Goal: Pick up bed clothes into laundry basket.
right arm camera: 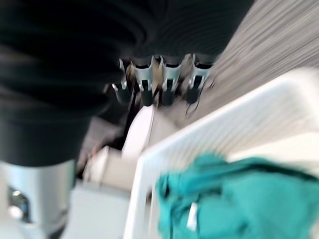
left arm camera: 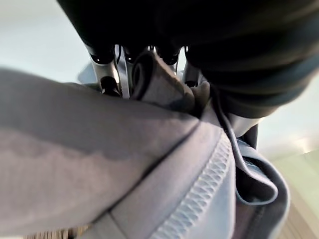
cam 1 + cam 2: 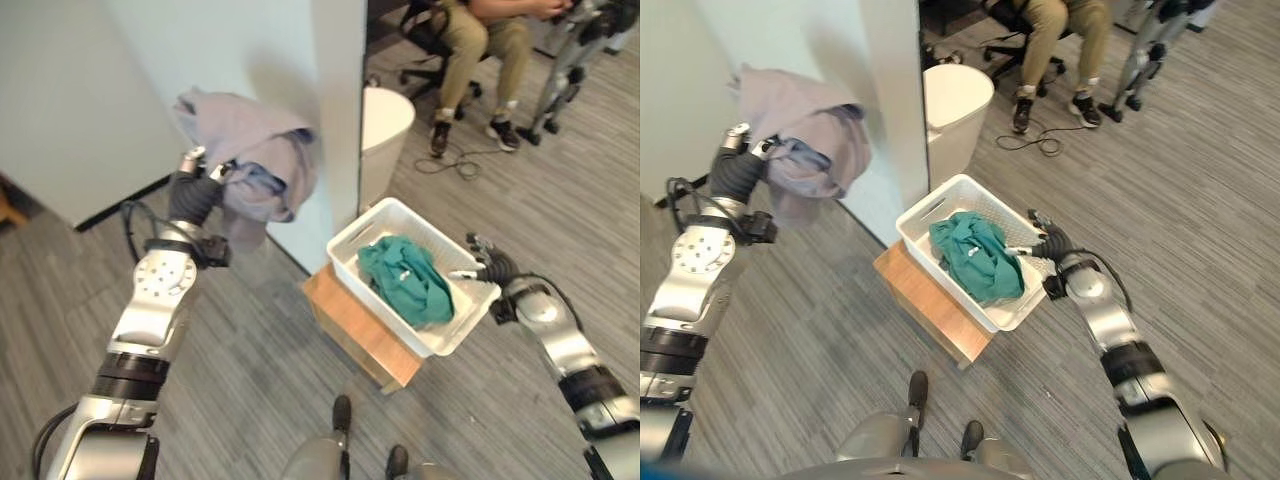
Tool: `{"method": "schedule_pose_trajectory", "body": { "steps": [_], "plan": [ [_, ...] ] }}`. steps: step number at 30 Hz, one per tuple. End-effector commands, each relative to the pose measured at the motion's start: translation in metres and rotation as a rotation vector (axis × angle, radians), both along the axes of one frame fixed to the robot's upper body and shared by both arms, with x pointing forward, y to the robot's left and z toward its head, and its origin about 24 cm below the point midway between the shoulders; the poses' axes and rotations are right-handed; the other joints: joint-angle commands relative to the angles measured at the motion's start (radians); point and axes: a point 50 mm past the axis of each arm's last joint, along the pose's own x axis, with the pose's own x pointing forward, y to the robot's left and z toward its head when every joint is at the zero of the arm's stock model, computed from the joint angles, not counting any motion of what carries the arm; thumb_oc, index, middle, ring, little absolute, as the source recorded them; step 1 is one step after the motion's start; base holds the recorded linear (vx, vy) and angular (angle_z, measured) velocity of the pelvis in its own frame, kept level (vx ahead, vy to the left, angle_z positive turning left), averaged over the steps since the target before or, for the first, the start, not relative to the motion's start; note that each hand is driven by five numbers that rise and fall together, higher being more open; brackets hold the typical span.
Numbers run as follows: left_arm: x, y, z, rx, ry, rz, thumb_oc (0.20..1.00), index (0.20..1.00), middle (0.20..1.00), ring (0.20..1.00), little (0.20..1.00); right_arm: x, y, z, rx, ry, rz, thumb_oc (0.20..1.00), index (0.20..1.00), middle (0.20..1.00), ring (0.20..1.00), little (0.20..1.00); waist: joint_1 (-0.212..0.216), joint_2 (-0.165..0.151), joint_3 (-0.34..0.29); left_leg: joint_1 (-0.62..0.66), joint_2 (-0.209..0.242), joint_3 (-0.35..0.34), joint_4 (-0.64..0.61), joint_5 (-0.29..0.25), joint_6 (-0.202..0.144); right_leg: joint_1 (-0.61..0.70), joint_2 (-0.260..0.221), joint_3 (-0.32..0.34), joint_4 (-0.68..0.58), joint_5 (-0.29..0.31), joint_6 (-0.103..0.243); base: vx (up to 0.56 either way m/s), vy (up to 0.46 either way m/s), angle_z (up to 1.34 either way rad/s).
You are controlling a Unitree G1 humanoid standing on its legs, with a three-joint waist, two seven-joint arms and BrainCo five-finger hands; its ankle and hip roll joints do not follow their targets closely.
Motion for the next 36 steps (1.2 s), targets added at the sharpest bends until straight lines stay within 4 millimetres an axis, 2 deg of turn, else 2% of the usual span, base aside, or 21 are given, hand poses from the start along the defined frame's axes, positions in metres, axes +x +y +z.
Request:
{"method": "schedule_pose_trajectory", "body": {
  "steps": [1,2,4,5,6,8,13,15,23,26,29,31,33,35,36],
  "plan": [
    [0.012,-0.005,0.013,-0.065,-0.047,-0.019,0.2,0.2,0.2,0.2,0.2,0.0,0.009,0.016,0.019,-0.094,0.059,1.0,1.0,1.0,1.0,1.0,0.004,-0.041,-0.079,0.105,0.06,0.02,0.005,-0.089,-0.057,-0.065,-0.097,0.001,-0.113,0.215,0.091,0.06,0.017,-0.23],
    [0.021,-0.006,0.005,-0.109,0.002,-0.006,0.2,0.2,0.2,0.2,0.2,-0.013,0.009,0.016,0.041,-0.122,0.068,1.0,1.0,1.0,1.0,1.0,-0.036,-0.035,-0.088,0.111,0.063,0.036,0.005,-0.093,-0.058,-0.068,-0.096,0.017,-0.112,0.216,0.094,0.04,0.02,-0.25],
    [0.025,-0.005,0.0,-0.139,0.029,0.004,0.2,0.2,0.2,0.2,0.2,-0.019,0.009,0.015,0.056,-0.126,0.061,1.0,1.0,1.0,1.0,1.0,-0.045,-0.034,-0.092,0.114,0.063,0.044,0.005,-0.095,-0.058,-0.071,-0.095,0.026,-0.111,0.217,0.095,0.04,0.025,-0.21],
    [0.034,0.005,-0.013,-0.207,0.095,0.081,0.2,0.2,0.2,0.2,0.2,-0.033,0.011,0.007,0.117,-0.125,0.046,1.0,1.0,1.0,1.0,1.0,-0.085,-0.031,-0.095,0.116,0.068,0.068,0.005,-0.096,-0.058,-0.082,-0.092,0.047,-0.11,0.222,0.097,0.03,0.022,-0.24],
    [0.034,0.005,-0.013,-0.207,0.095,0.08,0.2,0.2,0.2,0.2,0.2,-0.033,0.01,0.007,0.117,-0.125,0.045,1.0,1.0,1.0,1.0,1.0,-0.084,-0.031,-0.096,0.116,0.068,0.069,0.005,-0.097,-0.058,-0.083,-0.091,0.048,-0.109,0.222,0.097,0.02,0.025,-0.31],
    [0.039,0.016,-0.023,-0.274,0.147,0.151,0.2,0.2,0.2,0.2,0.2,-0.045,0.01,0.002,0.145,-0.114,0.033,1.0,1.0,1.0,1.0,1.0,-0.115,-0.032,-0.095,0.115,0.072,0.09,0.005,-0.099,-0.058,-0.098,-0.087,0.067,-0.107,0.227,0.098,0.0,0.019,-0.29],
    [0.046,0.033,-0.023,-0.255,0.178,0.224,0.2,0.2,0.2,0.2,0.2,-0.055,0.007,-0.003,0.141,-0.098,0.014,1.0,1.0,1.0,1.0,1.0,-0.146,-0.039,-0.093,0.107,0.079,0.122,0.005,-0.1,-0.061,-0.129,-0.08,0.097,-0.104,0.237,0.101,-0.01,0.01,-0.31],
    [0.051,0.05,-0.014,-0.153,0.194,0.296,0.2,0.2,0.2,0.2,0.2,-0.065,0.005,-0.012,0.168,-0.064,-0.003,1.0,1.0,1.0,1.0,1.0,-0.181,-0.052,-0.069,0.077,0.088,0.16,0.005,-0.092,-0.063,-0.184,-0.069,0.13,-0.101,0.259,0.104,-0.08,0.019,-0.5],
    [0.064,0.031,0.002,-0.029,0.177,0.243,0.2,0.2,0.2,0.2,0.2,-0.068,0.012,-0.019,0.202,-0.042,0.008,1.0,1.0,1.0,1.0,1.0,-0.202,-0.062,-0.014,0.028,0.085,0.176,0.005,-0.079,-0.067,-0.241,-0.072,0.144,-0.1,0.282,0.113,-0.03,0.01,-0.14],
    [0.072,0.016,0.023,0.011,0.126,0.199,0.2,0.2,0.2,0.2,0.2,-0.066,0.018,-0.02,0.21,-0.041,0.037,1.0,1.0,1.0,1.0,1.0,-0.21,-0.054,0.004,0.016,0.08,0.174,0.005,-0.076,-0.067,-0.253,-0.077,0.141,-0.099,0.287,0.115,0.0,0.003,0.01],
    [0.076,0.009,0.031,0.052,0.116,0.185,0.2,0.2,0.2,0.2,0.2,-0.063,0.022,-0.02,0.206,-0.039,0.056,1.0,1.0,1.0,1.0,1.0,-0.215,-0.05,0.012,0.016,0.078,0.176,0.005,-0.078,-0.066,-0.256,-0.076,0.146,-0.098,0.289,0.116,0.01,0.003,-0.02],
    [0.079,0.003,0.03,0.141,0.13,0.179,0.2,0.2,0.2,0.2,0.2,-0.065,0.026,-0.021,0.198,-0.033,0.078,1.0,1.0,1.0,1.0,1.0,-0.225,-0.046,0.02,0.016,0.075,0.18,0.005,-0.079,-0.065,-0.26,-0.077,0.152,-0.098,0.294,0.121,0.02,0.012,-0.04],
    [0.08,0.002,0.029,0.155,0.138,0.179,0.2,0.2,0.2,0.2,0.2,-0.066,0.026,-0.021,0.193,-0.032,0.081,1.0,1.0,1.0,1.0,1.0,-0.226,-0.045,0.022,0.018,0.075,0.183,0.005,-0.081,-0.065,-0.262,-0.077,0.156,-0.097,0.296,0.122,0.0,0.005,-0.02],
    [0.082,0.001,0.019,0.283,0.182,0.183,0.2,0.2,0.2,0.2,0.2,-0.067,0.025,-0.023,0.184,-0.026,0.078,1.0,1.0,1.0,1.0,1.0,-0.235,-0.044,0.036,0.021,0.075,0.192,0.005,-0.084,-0.064,-0.267,-0.075,0.168,-0.094,0.297,0.125,0.01,0.012,-0.06],
    [0.082,0.001,0.019,0.283,0.182,0.183,0.263,0.263,0.263,0.263,0.263,-0.066,0.026,-0.023,0.184,-0.026,0.078,1.0,1.0,1.0,1.0,1.0,-0.234,-0.044,0.035,0.02,0.075,0.192,0.005,-0.083,-0.064,-0.268,-0.075,0.168,-0.094,0.297,0.125,0.0,0.008,-0.05]
  ]
}}
